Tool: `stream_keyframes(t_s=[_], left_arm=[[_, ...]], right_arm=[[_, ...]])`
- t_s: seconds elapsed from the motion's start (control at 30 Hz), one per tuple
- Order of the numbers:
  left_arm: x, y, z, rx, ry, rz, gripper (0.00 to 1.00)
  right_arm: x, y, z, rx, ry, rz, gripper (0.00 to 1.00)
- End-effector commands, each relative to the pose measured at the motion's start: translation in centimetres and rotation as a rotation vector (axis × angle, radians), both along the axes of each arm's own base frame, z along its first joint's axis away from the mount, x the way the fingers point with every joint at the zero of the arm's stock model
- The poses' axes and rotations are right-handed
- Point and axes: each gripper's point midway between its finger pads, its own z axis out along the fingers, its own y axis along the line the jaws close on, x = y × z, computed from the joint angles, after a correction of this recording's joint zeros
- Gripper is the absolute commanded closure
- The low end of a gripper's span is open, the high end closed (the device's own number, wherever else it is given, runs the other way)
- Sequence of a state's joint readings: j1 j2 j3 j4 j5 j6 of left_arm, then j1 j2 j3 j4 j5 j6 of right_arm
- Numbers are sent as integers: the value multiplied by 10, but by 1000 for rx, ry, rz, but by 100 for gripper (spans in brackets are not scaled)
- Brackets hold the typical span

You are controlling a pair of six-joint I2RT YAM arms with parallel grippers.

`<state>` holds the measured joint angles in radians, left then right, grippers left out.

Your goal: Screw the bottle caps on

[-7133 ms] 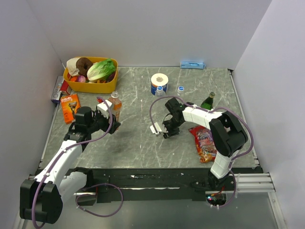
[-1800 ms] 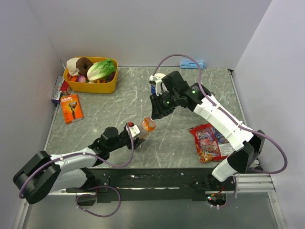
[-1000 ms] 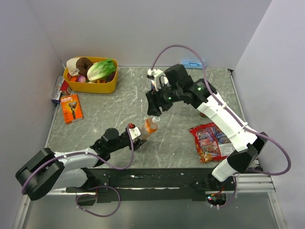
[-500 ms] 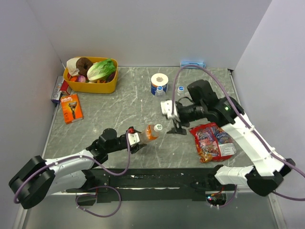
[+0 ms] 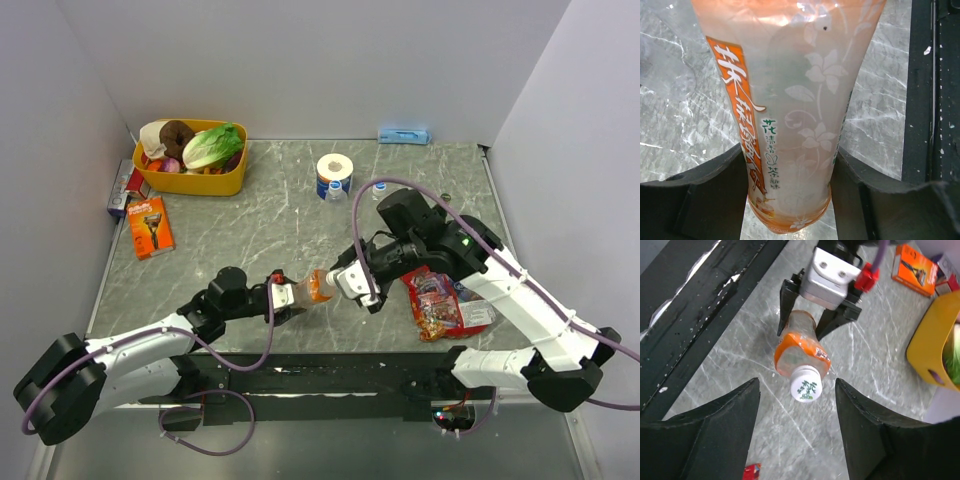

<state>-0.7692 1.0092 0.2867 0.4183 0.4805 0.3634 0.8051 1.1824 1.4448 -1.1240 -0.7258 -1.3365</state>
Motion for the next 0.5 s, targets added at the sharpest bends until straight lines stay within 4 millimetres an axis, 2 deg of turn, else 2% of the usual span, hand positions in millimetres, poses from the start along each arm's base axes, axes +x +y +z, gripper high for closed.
stream_keyframes(t_s=[0.0,0.47], left_arm=[[0,-9,26,-43,-62,-45,99],[-2,-9,33,-49,-93,-69,99]], right_arm=[[-8,4,-3,-7,-29,75,34],[5,5,-23,-80,-41,57,45]])
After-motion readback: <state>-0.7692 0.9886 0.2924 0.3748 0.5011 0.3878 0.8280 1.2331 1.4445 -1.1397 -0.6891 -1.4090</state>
